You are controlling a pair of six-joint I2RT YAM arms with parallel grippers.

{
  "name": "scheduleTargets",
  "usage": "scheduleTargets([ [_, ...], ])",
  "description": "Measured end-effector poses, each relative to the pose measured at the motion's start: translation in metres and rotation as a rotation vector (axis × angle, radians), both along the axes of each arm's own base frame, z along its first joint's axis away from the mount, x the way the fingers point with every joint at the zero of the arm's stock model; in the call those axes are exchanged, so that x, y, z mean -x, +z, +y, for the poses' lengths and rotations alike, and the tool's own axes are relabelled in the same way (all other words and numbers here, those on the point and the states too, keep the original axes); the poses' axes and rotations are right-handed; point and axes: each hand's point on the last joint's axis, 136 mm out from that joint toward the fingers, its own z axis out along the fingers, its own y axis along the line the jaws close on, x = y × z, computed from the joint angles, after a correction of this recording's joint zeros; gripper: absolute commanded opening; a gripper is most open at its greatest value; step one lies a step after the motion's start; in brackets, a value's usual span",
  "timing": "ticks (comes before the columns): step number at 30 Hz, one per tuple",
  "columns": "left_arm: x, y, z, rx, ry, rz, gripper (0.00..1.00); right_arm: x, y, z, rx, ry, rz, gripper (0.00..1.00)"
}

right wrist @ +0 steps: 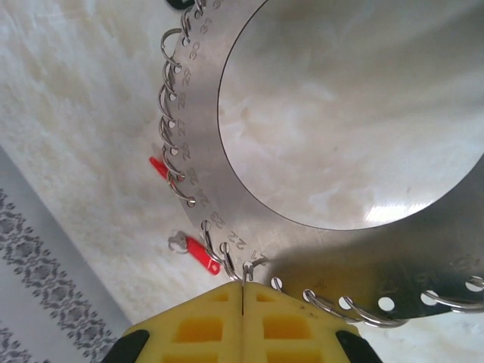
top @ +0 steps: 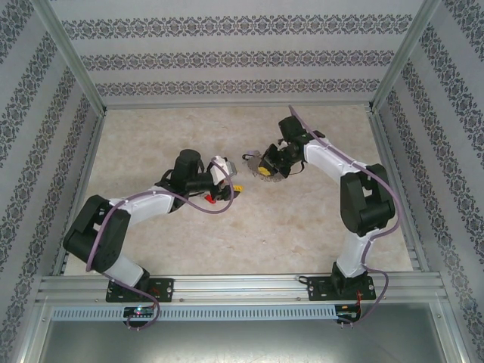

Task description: Put the keys on the keyring

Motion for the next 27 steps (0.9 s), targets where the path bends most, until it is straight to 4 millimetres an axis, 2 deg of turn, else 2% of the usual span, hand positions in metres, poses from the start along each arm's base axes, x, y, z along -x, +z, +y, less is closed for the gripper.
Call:
scheduleTargets([
  [4, -0.007, -0.001, -0.008, 0.017, -0.027, -0.027, 0.64, 0.007, 0.013, 0.016, -0.053, -0.036, 0.012, 0.0],
  [7, -0.012, -0.005, -0.013, 0.03, -0.048, -0.032, 0.6, 0.008, 0.022, 0.026, -0.081, -0.058, 0.015, 0.0],
  [12, -0.022, -0.008, -0.017, 0.036, -0.04, -0.053, 0.57, 0.008, 0.029, 0.032, -0.106, -0.097, 0.034, 0.0],
  [16, -0.03, -0.004, -0.017, 0.036, -0.013, -0.075, 0.52, 0.006, 0.032, 0.032, -0.113, -0.114, 0.042, 0.0],
  [23, -0.038, 0.001, -0.016, 0.035, 0.018, -0.101, 0.33, 0.005, 0.037, 0.033, -0.122, -0.129, 0.042, 0.0],
  [27, -0.042, 0.002, -0.014, 0.026, 0.036, -0.112, 0.29, 0.004, 0.04, 0.032, -0.123, -0.143, 0.042, 0.0],
])
